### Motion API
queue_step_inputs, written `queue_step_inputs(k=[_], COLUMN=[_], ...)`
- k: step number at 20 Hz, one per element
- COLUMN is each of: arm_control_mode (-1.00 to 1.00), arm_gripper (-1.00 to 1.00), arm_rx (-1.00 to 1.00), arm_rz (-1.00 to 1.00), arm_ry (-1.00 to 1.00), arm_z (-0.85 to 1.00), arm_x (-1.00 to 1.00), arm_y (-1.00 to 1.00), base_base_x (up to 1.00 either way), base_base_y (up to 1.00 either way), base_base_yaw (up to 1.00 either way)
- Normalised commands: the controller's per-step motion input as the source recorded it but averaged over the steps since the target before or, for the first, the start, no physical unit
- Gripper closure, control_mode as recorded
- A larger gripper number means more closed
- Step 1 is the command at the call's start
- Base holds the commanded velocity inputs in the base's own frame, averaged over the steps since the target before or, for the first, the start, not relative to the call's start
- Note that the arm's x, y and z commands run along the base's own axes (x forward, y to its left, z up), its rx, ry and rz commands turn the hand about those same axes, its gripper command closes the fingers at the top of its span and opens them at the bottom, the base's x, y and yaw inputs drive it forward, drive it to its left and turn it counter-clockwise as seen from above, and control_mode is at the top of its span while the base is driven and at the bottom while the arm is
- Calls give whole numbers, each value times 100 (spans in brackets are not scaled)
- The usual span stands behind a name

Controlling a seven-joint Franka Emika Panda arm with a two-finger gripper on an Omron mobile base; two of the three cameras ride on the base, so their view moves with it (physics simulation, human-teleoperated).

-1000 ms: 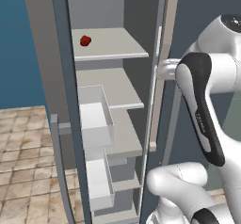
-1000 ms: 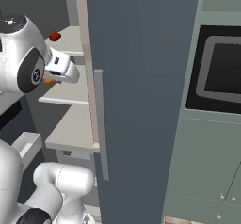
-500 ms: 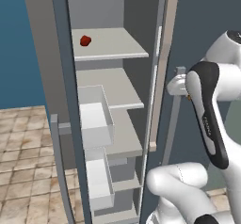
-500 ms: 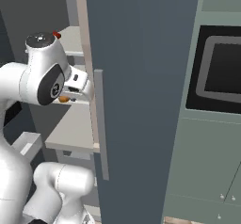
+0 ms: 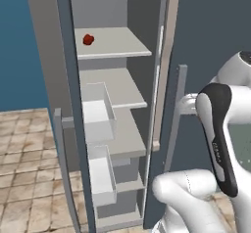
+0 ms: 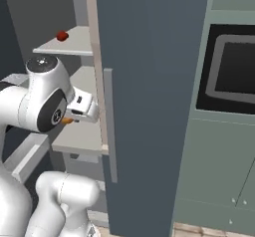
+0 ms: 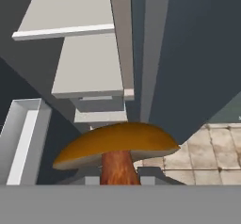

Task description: Take the bell pepper and mushroom out of the freezer and place them in the tupperware container on the counter. Then put the tupperware containing the vegetables back in the freezer.

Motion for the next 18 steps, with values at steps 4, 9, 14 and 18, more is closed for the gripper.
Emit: queue_step_inputs(k=[4, 9, 14, 18], arm_control_mode=[100, 100, 100, 100], arm_gripper=[100, 100, 100, 100], arm_rx=[0, 0, 0, 0], arm_rz=[0, 0, 0, 0], arm_ry=[0, 0, 0, 0], arm_z=[0, 0, 0, 0], arm_x=[0, 0, 0, 0], arm_y=[0, 0, 0, 0], base_base_x=[-100, -86, -41, -43], base_base_y=[-2, -25, -54, -35], base_base_yaw=[0, 0, 46, 81])
